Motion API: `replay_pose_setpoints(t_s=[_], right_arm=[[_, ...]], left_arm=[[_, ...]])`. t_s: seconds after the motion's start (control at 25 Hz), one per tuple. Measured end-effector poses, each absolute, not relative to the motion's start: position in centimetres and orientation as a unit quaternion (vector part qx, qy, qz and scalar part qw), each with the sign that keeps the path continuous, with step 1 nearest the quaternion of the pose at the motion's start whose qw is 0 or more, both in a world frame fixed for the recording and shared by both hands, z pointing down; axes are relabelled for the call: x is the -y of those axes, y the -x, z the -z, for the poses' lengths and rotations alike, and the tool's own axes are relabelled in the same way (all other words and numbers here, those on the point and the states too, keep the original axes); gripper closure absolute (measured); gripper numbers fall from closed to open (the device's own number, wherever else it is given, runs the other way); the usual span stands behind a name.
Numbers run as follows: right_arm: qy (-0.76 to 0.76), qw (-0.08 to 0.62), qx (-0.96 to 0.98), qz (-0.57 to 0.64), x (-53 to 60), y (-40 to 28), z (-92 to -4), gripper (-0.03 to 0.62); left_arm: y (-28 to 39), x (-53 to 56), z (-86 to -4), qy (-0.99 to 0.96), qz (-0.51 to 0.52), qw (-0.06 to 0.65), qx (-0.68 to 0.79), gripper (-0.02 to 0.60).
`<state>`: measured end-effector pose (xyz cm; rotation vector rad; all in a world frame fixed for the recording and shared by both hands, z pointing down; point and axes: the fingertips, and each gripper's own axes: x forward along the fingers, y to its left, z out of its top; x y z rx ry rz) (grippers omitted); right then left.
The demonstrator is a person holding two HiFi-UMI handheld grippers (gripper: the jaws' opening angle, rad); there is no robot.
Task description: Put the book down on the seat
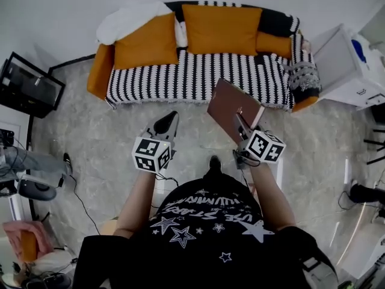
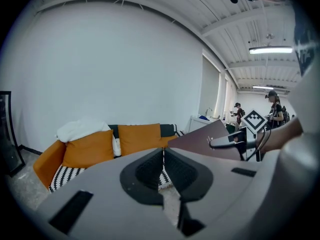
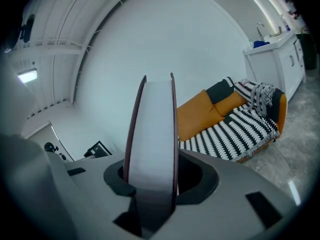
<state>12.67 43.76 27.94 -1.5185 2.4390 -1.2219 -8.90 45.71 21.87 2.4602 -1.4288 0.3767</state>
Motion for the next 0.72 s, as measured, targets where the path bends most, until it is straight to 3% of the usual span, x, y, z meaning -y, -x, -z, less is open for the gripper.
replay_pose_setpoints(t_s=[0.72], right_arm=[[0.476, -0.004, -0.776, 0.415, -35.8, -18.7, -31.0, 0.434]], left_arm=[[4.1, -40.2, -22.6, -0.827, -0.15, 0.138, 0.524, 0.568]])
